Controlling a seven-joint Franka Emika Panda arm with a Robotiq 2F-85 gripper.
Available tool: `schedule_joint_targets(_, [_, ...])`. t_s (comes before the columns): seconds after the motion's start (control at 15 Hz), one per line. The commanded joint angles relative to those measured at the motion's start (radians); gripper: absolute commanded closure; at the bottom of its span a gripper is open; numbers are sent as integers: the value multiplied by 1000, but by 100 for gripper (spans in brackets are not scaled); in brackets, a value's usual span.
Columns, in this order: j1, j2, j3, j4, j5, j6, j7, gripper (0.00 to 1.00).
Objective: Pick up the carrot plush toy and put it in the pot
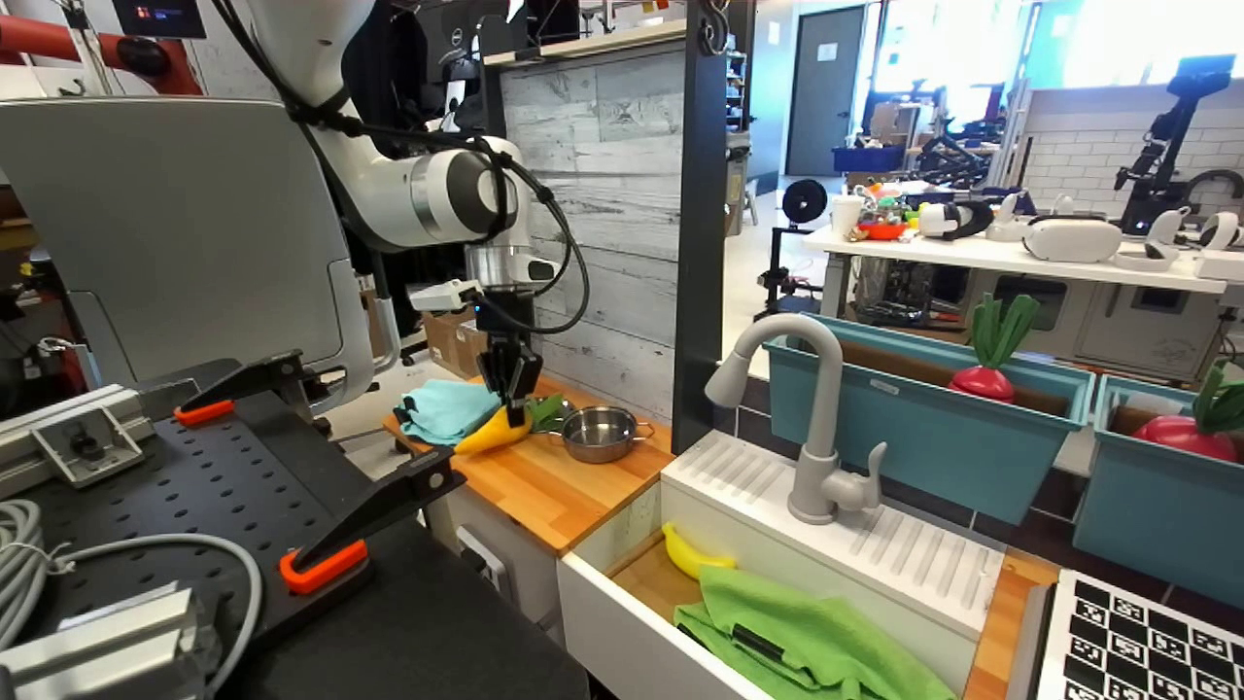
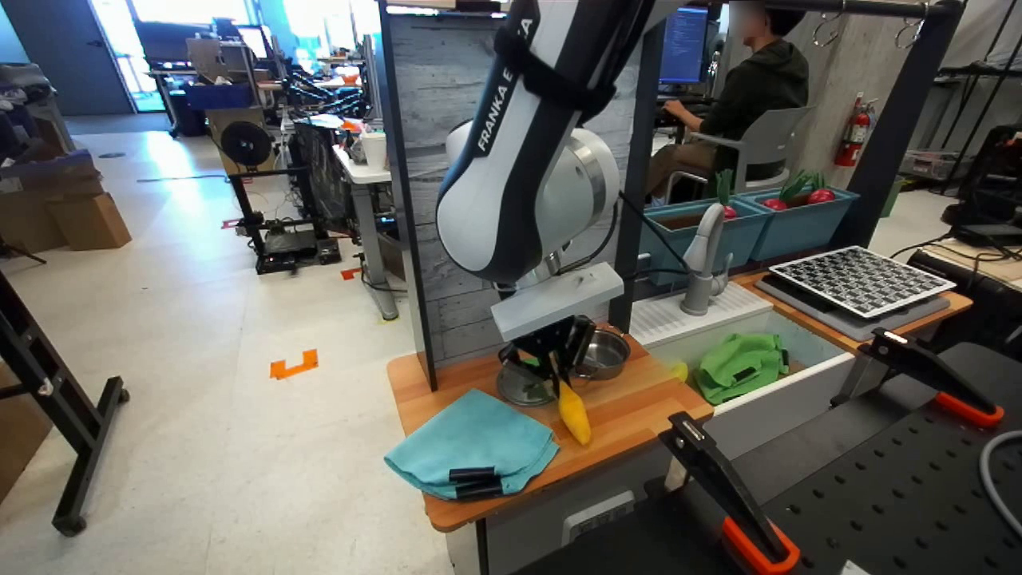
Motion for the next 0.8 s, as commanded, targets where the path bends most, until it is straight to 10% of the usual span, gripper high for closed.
schedule_joint_targets(0.0, [5,-76,-22,-80,5,19,-39,98])
schedule_joint_targets(0.73, [-56,-175,-75,-134,10,14,-45,98])
